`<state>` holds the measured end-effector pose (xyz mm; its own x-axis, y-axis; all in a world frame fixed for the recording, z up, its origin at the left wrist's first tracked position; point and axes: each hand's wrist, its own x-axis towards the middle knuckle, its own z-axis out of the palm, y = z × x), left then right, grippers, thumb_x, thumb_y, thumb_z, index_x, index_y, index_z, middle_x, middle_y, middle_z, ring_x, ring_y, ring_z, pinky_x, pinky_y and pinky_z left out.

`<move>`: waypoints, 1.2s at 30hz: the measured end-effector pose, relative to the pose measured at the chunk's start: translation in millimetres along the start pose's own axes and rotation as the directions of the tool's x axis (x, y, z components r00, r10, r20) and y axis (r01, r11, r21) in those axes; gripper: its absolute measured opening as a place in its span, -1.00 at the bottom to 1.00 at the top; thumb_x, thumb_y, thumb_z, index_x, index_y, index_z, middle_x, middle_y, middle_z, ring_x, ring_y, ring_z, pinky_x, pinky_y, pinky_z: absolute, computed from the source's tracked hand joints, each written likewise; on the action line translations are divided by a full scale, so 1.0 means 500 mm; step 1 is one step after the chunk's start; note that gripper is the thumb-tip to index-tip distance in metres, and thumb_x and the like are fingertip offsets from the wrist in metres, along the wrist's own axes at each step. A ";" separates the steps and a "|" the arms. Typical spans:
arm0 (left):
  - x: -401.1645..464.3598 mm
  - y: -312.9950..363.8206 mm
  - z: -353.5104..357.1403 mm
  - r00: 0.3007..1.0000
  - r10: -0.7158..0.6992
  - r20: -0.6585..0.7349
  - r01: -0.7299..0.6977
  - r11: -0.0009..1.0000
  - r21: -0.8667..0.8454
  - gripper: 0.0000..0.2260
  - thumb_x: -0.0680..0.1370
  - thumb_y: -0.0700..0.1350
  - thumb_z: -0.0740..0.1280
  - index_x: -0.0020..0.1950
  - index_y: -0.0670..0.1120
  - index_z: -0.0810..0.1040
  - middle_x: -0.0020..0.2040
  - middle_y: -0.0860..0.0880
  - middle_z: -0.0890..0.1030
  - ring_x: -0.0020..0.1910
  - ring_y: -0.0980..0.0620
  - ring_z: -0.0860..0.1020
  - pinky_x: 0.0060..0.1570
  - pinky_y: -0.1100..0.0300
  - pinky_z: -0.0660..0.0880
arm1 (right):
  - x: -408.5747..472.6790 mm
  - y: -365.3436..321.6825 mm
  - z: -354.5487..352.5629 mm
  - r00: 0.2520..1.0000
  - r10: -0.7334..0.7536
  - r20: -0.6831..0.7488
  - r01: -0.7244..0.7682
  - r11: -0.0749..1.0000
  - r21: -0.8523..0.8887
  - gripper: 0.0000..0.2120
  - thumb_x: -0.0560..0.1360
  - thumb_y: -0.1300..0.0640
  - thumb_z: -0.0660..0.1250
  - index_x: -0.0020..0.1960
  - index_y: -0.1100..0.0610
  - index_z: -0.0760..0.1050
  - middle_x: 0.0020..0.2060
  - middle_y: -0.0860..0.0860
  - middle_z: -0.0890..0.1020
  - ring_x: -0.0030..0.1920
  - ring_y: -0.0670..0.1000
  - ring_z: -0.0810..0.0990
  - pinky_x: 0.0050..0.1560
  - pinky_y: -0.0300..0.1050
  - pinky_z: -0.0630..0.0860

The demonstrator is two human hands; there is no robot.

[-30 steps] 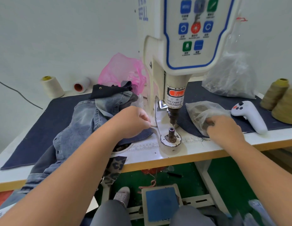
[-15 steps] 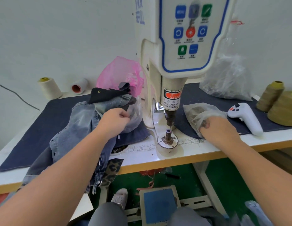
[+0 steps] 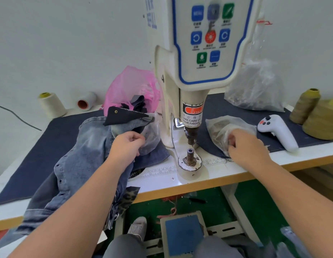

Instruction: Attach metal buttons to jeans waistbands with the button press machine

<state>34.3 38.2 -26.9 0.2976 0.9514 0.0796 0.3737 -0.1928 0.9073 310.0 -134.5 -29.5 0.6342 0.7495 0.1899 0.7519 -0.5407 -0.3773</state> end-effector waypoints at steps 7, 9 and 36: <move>0.008 -0.005 -0.008 0.999 -0.028 0.028 0.032 0.983 -0.183 -0.88 0.56 -0.24 0.34 -0.13 -0.10 0.64 -0.52 0.07 0.52 -0.57 0.17 0.38 -0.52 0.35 0.38 | -0.014 0.013 0.000 0.997 -0.077 -0.030 0.080 0.986 0.146 -0.86 0.58 0.21 0.27 0.04 -0.01 0.41 -0.08 -0.05 0.56 -0.05 0.06 0.51 -0.03 -0.01 0.46; 0.010 -0.006 -0.007 0.999 -0.024 0.027 0.029 0.981 -0.190 -0.87 0.56 -0.24 0.34 -0.14 -0.10 0.64 -0.52 0.07 0.52 -0.58 0.17 0.38 -0.52 0.34 0.38 | -0.014 0.011 -0.005 0.996 -0.076 0.036 0.072 0.993 0.097 -0.88 0.58 0.19 0.27 0.03 -0.01 0.41 -0.08 -0.03 0.58 -0.03 0.06 0.53 -0.03 -0.03 0.46; 0.015 -0.014 -0.003 0.998 -0.046 0.031 0.051 0.983 -0.175 -0.88 0.54 -0.24 0.34 -0.14 -0.08 0.64 -0.50 0.09 0.51 -0.53 0.16 0.40 -0.49 0.35 0.39 | 0.001 -0.009 -0.025 0.996 -0.028 0.084 0.039 0.990 -0.137 -0.75 0.61 0.16 0.17 -0.25 0.08 0.40 -0.28 -0.02 0.48 -0.28 -0.02 0.44 -0.18 -0.08 0.36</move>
<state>32.4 47.0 -32.1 0.3068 0.9514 0.0250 0.2284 -0.0991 0.9685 308.9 -136.5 -16.4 0.5955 0.7939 0.1232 0.7939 -0.5579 -0.2418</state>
